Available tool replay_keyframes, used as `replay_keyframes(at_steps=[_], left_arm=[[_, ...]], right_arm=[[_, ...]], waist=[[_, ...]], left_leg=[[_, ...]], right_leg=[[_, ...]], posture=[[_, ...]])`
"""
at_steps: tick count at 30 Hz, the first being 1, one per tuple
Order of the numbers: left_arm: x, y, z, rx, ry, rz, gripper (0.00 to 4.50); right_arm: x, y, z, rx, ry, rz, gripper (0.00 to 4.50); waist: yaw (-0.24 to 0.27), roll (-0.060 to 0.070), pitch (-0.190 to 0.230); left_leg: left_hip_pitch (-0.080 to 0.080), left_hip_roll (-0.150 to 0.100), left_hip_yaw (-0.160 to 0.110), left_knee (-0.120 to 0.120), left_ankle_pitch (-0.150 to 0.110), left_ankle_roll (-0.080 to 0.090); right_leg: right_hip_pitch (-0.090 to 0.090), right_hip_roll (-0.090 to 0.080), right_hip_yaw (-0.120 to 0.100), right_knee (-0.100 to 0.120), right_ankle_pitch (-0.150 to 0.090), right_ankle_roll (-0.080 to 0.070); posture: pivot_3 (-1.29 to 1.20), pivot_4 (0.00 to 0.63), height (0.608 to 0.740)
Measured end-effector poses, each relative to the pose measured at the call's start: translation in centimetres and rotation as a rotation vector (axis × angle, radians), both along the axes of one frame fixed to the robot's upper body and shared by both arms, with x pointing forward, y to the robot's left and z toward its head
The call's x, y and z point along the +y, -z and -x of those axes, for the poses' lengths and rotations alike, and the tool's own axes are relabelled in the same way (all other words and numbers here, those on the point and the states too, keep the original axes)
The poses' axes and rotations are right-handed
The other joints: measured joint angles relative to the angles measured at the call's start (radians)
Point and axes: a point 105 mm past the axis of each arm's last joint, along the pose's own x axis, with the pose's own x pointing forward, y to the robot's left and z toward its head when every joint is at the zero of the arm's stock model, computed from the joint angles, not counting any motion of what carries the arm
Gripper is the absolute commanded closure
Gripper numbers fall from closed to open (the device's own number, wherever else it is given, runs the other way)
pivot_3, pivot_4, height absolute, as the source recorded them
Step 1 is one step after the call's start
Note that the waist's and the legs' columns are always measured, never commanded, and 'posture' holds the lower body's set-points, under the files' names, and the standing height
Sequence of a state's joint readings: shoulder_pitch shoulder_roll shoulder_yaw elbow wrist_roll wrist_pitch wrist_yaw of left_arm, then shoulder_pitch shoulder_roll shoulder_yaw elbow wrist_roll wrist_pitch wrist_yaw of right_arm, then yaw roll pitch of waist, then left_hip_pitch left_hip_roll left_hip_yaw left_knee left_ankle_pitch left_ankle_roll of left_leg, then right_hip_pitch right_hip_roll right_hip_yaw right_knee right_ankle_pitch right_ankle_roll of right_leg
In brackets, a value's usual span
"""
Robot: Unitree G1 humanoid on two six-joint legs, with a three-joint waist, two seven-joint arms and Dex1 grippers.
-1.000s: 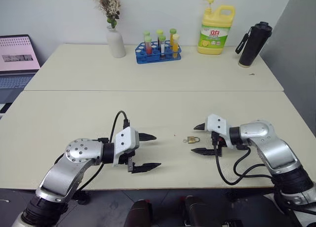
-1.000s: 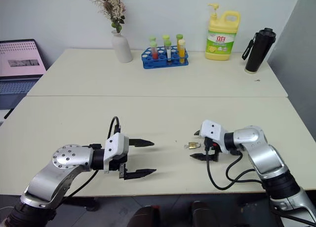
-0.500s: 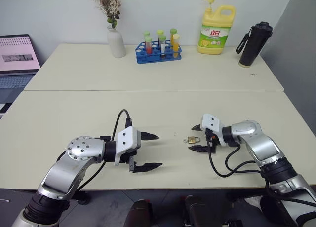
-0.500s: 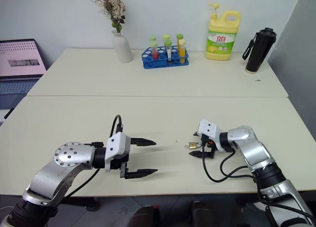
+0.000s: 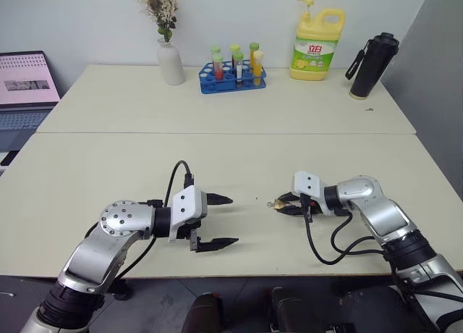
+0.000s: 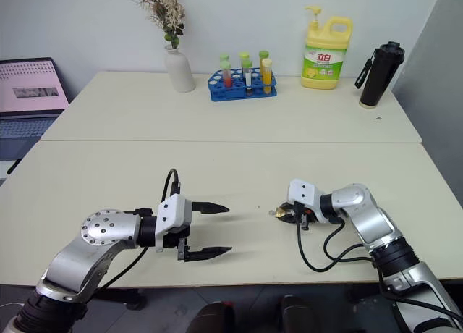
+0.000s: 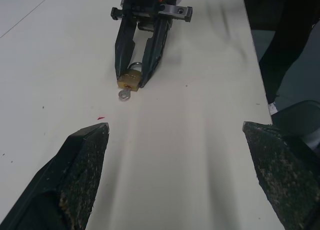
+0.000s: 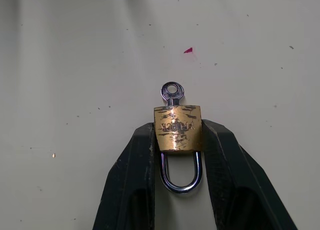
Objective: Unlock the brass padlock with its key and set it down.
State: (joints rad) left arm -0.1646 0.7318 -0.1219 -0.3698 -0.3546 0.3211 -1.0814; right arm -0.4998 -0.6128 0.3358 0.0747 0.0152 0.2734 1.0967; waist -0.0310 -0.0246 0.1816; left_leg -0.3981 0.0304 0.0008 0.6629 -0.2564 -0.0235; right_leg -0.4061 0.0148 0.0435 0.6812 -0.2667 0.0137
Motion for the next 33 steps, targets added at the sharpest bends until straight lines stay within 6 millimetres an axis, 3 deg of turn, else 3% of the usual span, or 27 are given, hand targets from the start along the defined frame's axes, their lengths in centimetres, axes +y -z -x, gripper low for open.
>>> replay_keyframes(at_steps=[7,10,15,20,24,33], left_arm=[[-0.5,-0.6,-1.1,0.050,-0.057,0.095,0.00],[-1.2,-2.0,-2.1,0.059,-0.061,0.142,0.00],[-2.8,-4.1,-4.3,0.075,-0.065,0.177,0.00],[-4.4,-5.3,-5.1,0.120,-0.032,0.204,0.00],[-5.2,-6.2,-5.5,0.145,-0.002,0.211,0.00],[-5.3,-5.6,-6.5,0.202,-0.008,0.182,0.00]], right_arm=[[-1.9,-2.7,0.1,-0.260,0.034,0.106,3.56],[-2.1,-4.2,1.3,-0.493,-0.041,0.195,3.56],[-1.9,-5.6,0.9,-0.866,-0.098,0.274,3.56],[-1.1,-5.6,1.4,-0.960,-0.065,0.205,3.56],[-0.2,-6.8,1.8,-1.079,-0.075,0.142,3.56],[0.0,-6.8,2.4,-1.101,-0.093,0.104,3.56]], waist=[[0.005,0.000,0.000],[0.006,0.000,0.000],[0.000,-0.001,0.000],[0.002,-0.001,0.000],[0.002,-0.001,0.000],[0.002,-0.001,0.000]], left_leg=[[-0.001,-0.001,-0.001,0.000,0.000,0.000],[-0.002,-0.001,-0.001,0.000,0.000,0.000],[-0.001,-0.001,0.001,0.000,0.000,0.000],[-0.002,-0.001,0.001,0.000,0.000,-0.001],[-0.002,-0.001,0.000,0.000,0.000,-0.001],[-0.001,-0.002,0.000,0.000,0.000,-0.001]], right_leg=[[-0.001,0.000,0.000,-0.001,0.000,0.000],[-0.001,0.000,0.000,-0.001,0.000,0.000],[0.000,0.001,0.000,0.000,0.000,0.001],[-0.001,0.001,0.000,0.000,0.000,0.001],[-0.001,0.001,0.001,0.000,0.000,0.001],[-0.001,0.001,0.001,0.000,0.000,0.000]], posture=[[0.00,0.150,0.740],[0.00,0.150,0.740],[0.00,0.150,0.740],[0.00,0.150,0.740],[0.00,0.150,0.740],[0.00,0.150,0.740]])
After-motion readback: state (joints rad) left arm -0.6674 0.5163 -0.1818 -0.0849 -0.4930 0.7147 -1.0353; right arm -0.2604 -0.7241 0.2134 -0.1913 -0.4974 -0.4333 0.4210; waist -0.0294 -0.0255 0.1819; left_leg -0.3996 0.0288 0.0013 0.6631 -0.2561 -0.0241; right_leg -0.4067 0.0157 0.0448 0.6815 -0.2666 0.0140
